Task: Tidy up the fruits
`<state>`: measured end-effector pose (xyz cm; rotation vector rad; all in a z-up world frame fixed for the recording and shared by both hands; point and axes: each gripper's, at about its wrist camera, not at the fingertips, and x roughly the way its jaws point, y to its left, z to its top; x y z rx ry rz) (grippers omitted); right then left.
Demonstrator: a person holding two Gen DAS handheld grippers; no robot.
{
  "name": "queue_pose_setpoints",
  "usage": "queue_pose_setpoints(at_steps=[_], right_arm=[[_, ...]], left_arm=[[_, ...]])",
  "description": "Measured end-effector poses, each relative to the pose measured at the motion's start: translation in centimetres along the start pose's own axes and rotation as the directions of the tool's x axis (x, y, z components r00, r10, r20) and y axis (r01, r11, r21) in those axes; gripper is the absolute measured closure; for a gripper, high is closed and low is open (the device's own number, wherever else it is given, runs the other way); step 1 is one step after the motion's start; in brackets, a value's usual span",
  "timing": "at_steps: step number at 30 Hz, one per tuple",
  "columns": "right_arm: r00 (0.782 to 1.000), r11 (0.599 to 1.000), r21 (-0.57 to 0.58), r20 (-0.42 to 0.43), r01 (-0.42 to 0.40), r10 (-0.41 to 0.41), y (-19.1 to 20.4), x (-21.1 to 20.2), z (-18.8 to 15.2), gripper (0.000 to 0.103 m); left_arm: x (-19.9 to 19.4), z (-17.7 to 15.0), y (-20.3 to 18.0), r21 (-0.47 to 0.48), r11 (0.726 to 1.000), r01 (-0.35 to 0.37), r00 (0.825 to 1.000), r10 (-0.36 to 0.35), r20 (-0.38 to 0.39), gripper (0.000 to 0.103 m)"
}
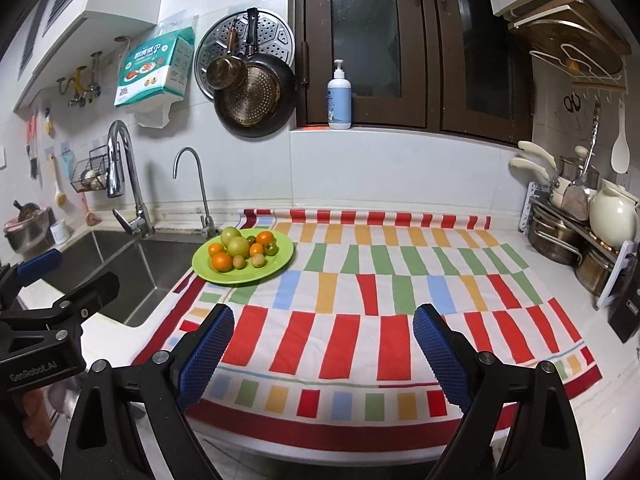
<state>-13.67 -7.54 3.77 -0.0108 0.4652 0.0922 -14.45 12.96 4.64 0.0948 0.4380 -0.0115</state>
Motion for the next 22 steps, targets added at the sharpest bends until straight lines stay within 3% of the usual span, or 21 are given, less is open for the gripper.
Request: queue_pose_setpoints(at_steps=[22], right_arm=[[1.000, 1.000, -0.001, 0.006, -0.004, 0.004, -0.1, -0.7, -0.3, 0.011]], left_arm=[[-1.2, -0.2, -0.2, 0.008, 1.000, -0.020, 1.000, 0.020, 0.021, 0.000]])
